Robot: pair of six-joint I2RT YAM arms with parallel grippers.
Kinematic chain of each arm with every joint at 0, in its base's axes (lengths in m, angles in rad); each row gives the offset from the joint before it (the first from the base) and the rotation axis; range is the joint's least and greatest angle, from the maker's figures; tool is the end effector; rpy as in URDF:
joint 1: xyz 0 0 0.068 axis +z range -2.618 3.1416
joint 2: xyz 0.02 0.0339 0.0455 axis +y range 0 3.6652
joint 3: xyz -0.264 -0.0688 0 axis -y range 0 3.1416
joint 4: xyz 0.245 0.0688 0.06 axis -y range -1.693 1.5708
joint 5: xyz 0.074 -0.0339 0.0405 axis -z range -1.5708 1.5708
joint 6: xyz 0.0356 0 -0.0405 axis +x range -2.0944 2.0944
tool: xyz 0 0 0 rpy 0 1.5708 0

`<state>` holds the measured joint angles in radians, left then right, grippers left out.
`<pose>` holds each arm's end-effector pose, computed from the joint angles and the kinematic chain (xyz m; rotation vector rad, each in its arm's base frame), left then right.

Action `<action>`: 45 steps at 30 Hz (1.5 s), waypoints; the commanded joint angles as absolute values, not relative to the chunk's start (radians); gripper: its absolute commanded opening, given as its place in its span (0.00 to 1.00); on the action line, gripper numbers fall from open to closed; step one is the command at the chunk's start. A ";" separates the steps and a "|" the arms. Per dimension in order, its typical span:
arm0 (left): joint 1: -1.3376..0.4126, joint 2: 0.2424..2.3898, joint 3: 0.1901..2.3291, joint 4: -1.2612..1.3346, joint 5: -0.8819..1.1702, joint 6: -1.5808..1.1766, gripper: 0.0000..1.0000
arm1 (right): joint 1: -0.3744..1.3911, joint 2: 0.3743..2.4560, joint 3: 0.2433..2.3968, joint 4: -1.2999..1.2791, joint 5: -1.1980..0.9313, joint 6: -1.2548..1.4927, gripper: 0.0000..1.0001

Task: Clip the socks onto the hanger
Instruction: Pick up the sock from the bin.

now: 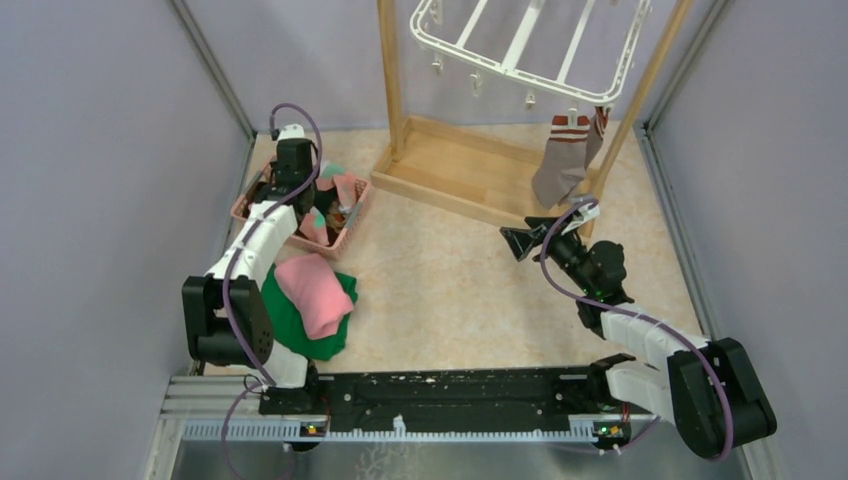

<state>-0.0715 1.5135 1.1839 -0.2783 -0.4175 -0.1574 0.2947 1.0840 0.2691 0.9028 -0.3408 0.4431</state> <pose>0.3437 -0.0101 0.2937 -0.3260 2.1118 0.3202 0.2026 0.0739 0.2192 -0.1722 1.5372 0.8426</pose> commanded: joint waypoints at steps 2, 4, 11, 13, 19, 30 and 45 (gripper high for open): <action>-0.069 1.374 1.176 -0.258 -0.390 -0.059 0.00 | 0.307 1.071 0.289 0.925 -0.339 0.423 0.81; -0.071 1.308 1.153 -0.234 -0.361 -0.019 0.00 | 0.307 1.072 0.288 0.925 -0.340 0.425 0.81; -0.071 1.039 1.022 -0.104 -0.072 0.120 0.00 | 0.307 1.069 0.290 0.928 -0.356 0.428 0.81; -0.071 0.996 1.016 -0.105 -0.016 0.113 0.00 | 0.308 1.069 0.290 0.934 -0.365 0.430 0.81; -0.071 0.911 0.969 -0.044 0.381 0.054 0.00 | 0.324 1.100 0.295 1.038 -0.470 0.445 0.82; -0.123 0.851 0.588 0.784 0.951 -0.390 0.00 | 0.596 1.155 0.314 1.156 -0.608 0.156 0.82; -0.435 1.023 0.591 0.772 0.852 -0.274 0.00 | 0.711 1.032 0.377 0.881 -0.515 -0.047 0.83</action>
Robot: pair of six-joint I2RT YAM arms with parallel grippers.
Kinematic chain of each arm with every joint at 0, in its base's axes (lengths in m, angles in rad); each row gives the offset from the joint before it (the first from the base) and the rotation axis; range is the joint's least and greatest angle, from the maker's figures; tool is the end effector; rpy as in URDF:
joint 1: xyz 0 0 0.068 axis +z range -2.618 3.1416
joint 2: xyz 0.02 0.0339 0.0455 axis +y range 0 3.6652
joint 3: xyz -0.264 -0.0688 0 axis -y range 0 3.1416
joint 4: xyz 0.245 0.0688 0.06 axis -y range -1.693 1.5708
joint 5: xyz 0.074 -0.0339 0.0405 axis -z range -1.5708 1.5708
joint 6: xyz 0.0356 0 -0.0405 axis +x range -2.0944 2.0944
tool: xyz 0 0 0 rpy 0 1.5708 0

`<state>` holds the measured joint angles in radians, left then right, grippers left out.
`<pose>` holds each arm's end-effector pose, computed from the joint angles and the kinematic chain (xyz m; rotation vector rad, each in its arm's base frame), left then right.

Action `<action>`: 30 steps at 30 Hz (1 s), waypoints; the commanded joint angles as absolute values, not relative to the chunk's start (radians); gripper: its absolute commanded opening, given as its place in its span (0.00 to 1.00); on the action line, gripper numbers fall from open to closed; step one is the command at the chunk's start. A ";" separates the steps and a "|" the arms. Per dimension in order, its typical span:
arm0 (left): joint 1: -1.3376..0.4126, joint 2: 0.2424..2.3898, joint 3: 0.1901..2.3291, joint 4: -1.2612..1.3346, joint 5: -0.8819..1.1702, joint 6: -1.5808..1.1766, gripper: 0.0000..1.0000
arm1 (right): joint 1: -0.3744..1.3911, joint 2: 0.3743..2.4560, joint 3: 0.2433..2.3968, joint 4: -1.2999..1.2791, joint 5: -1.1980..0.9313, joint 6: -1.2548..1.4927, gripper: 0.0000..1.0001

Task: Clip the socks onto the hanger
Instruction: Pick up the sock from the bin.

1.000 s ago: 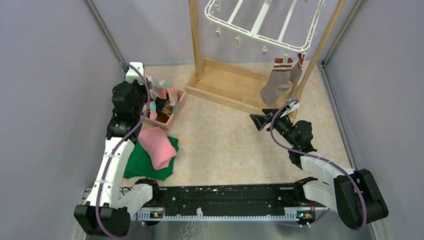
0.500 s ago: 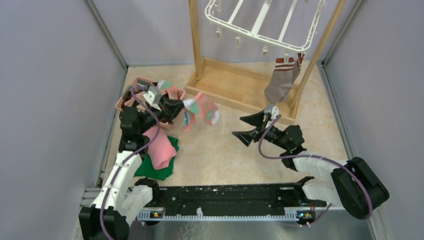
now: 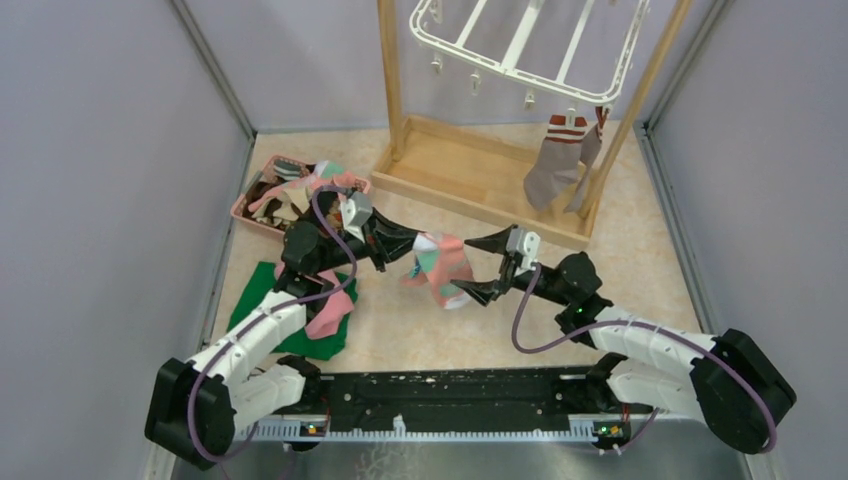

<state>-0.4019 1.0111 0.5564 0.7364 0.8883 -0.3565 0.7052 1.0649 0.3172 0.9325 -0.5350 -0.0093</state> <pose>0.1907 -0.1111 0.3103 0.8332 1.2522 -1.1877 0.1522 0.1534 0.2411 -0.9260 1.1544 0.9392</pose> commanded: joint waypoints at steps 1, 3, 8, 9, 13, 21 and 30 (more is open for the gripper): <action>-0.444 1.028 0.591 0.773 0.849 -0.264 0.00 | 0.711 1.036 0.381 0.877 -0.514 -0.039 0.83; -0.463 1.039 0.593 0.772 0.840 -0.249 0.00 | 0.712 1.055 0.391 0.880 -0.515 -0.012 0.81; -0.497 1.057 0.599 0.754 0.831 -0.210 0.00 | 0.729 1.101 0.430 0.866 -0.508 0.035 0.75; -0.502 1.058 0.600 0.742 0.830 -0.199 0.00 | 0.732 1.101 0.434 0.861 -0.502 0.031 0.75; -0.519 1.057 0.604 0.701 0.823 -0.159 0.00 | 0.736 1.084 0.450 0.826 -0.491 0.006 0.75; -0.535 1.073 0.607 0.690 0.819 -0.155 0.00 | 0.745 1.097 0.495 0.750 -0.525 -0.036 0.46; -0.535 1.017 0.591 0.604 0.641 -0.254 0.19 | 0.750 1.044 0.504 0.676 -0.485 -0.120 0.00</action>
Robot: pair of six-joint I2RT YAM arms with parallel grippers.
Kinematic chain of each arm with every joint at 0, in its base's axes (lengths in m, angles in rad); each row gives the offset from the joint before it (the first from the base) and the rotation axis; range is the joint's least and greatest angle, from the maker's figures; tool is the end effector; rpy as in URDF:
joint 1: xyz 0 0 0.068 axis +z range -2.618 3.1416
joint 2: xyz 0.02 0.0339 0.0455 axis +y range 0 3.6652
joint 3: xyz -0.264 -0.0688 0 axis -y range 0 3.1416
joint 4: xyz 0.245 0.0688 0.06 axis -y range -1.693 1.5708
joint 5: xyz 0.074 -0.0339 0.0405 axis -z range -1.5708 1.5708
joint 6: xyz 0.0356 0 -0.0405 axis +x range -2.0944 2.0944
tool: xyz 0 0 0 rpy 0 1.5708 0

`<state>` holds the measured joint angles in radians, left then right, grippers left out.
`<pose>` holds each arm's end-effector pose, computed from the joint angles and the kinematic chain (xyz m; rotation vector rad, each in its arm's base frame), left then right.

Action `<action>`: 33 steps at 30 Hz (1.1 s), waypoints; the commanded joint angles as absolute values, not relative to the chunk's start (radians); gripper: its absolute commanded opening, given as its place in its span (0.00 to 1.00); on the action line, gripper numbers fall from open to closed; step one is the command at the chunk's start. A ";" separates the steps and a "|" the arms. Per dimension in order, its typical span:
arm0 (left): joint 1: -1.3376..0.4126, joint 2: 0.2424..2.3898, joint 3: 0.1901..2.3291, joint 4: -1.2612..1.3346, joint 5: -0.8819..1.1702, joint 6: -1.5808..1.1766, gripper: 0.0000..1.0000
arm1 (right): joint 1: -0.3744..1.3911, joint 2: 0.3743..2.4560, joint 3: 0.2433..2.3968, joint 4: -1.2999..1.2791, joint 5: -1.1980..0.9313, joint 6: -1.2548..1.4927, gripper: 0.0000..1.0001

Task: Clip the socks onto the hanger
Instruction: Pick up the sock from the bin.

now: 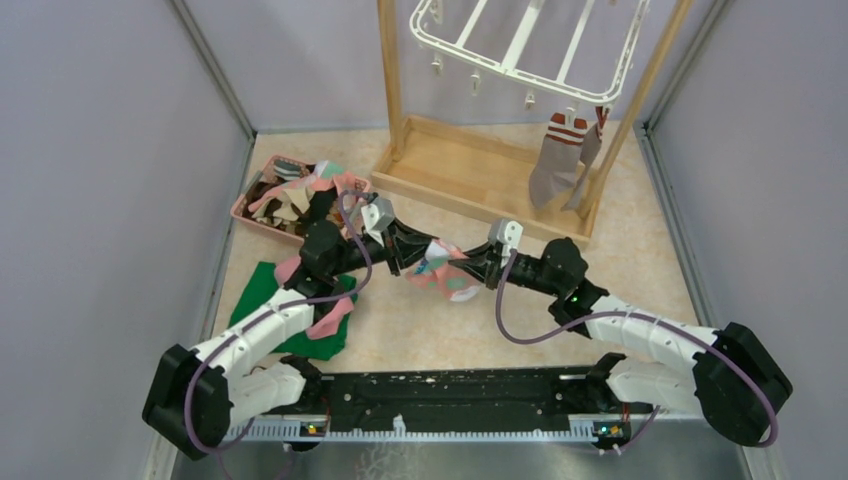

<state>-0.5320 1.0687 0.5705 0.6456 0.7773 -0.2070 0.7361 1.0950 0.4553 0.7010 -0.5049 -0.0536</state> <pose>0.1900 -0.1408 0.2951 0.8964 1.2942 -1.1386 0.1636 0.1715 0.2565 -0.9780 1.2535 0.9183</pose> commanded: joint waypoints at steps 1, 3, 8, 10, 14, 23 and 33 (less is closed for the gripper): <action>-0.534 0.987 0.584 0.566 0.569 -0.275 0.30 | 0.749 1.024 0.498 0.667 -0.462 -0.139 0.00; -0.534 0.915 0.556 0.495 0.442 -0.325 0.48 | 0.750 0.983 0.480 0.665 -0.419 -0.168 0.00; -0.524 0.717 0.461 0.447 0.307 -0.497 0.87 | 0.749 0.924 0.422 0.738 -0.380 -0.223 0.00; -0.513 0.681 0.437 0.427 0.285 -0.650 0.98 | 0.749 0.922 0.410 0.763 -0.385 -0.244 0.00; -0.479 0.700 0.351 0.568 0.362 -0.965 0.98 | 0.749 0.922 0.385 0.803 -0.394 -0.283 0.00; -0.396 0.897 0.215 0.879 0.485 -1.420 0.75 | 0.749 0.895 0.340 0.834 -0.275 -0.332 0.00; -0.407 1.029 0.349 0.681 0.516 -1.629 0.84 | 0.750 0.959 0.315 0.955 -0.362 -0.337 0.00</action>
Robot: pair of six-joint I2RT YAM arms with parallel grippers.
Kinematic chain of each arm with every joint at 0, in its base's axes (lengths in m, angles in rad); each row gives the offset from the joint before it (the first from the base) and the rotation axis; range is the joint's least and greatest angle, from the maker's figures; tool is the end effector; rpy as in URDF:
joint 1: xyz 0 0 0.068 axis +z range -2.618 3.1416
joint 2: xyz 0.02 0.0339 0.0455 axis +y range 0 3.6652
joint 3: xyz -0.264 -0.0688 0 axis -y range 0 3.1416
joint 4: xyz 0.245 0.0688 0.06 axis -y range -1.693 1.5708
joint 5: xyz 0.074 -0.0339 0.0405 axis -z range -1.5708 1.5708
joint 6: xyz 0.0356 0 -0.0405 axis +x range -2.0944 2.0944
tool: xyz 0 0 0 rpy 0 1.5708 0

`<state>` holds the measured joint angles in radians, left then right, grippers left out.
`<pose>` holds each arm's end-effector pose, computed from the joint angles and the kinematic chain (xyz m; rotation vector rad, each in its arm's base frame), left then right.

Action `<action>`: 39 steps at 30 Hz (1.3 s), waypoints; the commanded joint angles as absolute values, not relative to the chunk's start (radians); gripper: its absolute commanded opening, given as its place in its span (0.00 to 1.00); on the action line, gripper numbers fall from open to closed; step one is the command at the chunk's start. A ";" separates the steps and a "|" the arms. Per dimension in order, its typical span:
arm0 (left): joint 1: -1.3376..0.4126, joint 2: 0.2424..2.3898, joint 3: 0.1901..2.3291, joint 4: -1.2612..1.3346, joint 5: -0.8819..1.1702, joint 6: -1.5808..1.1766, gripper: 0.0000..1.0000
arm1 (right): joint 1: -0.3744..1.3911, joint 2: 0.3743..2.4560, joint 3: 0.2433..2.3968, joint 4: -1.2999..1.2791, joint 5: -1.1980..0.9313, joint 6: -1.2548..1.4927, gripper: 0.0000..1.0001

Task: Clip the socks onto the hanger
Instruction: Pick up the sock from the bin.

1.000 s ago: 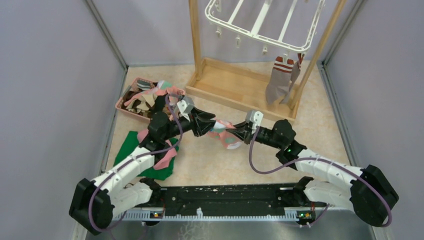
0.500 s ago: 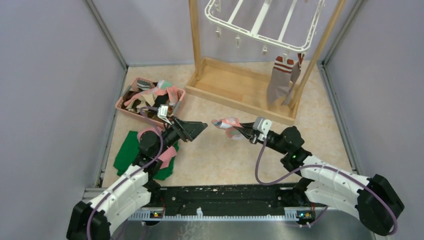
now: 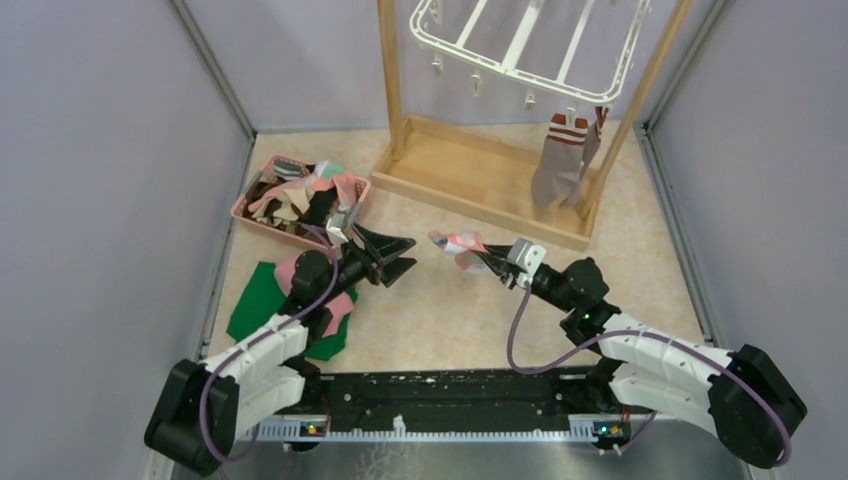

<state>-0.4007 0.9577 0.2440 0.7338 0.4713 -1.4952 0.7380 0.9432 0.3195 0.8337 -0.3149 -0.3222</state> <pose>0.1763 -0.0922 0.2165 -0.5700 1.7980 -1.7748 0.1438 0.1457 0.2553 -0.9230 1.0444 0.5613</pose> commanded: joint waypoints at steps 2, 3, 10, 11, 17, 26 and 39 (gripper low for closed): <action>-0.417 1.077 0.391 0.649 0.542 -1.637 0.84 | 0.750 0.963 0.310 0.972 -0.376 -0.340 0.00; -0.421 1.096 0.405 0.650 0.542 -1.643 0.84 | 0.749 0.963 0.310 0.975 -0.384 -0.342 0.00; -0.460 1.187 0.453 0.665 0.507 -1.665 0.75 | 0.750 0.972 0.296 1.011 -0.446 -0.345 0.00; -0.464 1.201 0.462 0.668 0.510 -1.669 0.72 | 0.750 0.973 0.296 1.014 -0.449 -0.346 0.00; -0.477 1.263 0.469 0.762 0.529 -1.692 0.51 | 0.749 0.976 0.292 1.005 -0.482 -0.356 0.00; -0.426 1.280 0.351 1.158 0.448 -1.528 0.00 | 0.751 0.930 0.274 0.952 -0.485 -0.352 0.03; -0.506 0.962 0.356 0.929 0.579 -0.021 0.00 | 0.750 0.754 0.322 0.634 -0.432 -0.173 0.73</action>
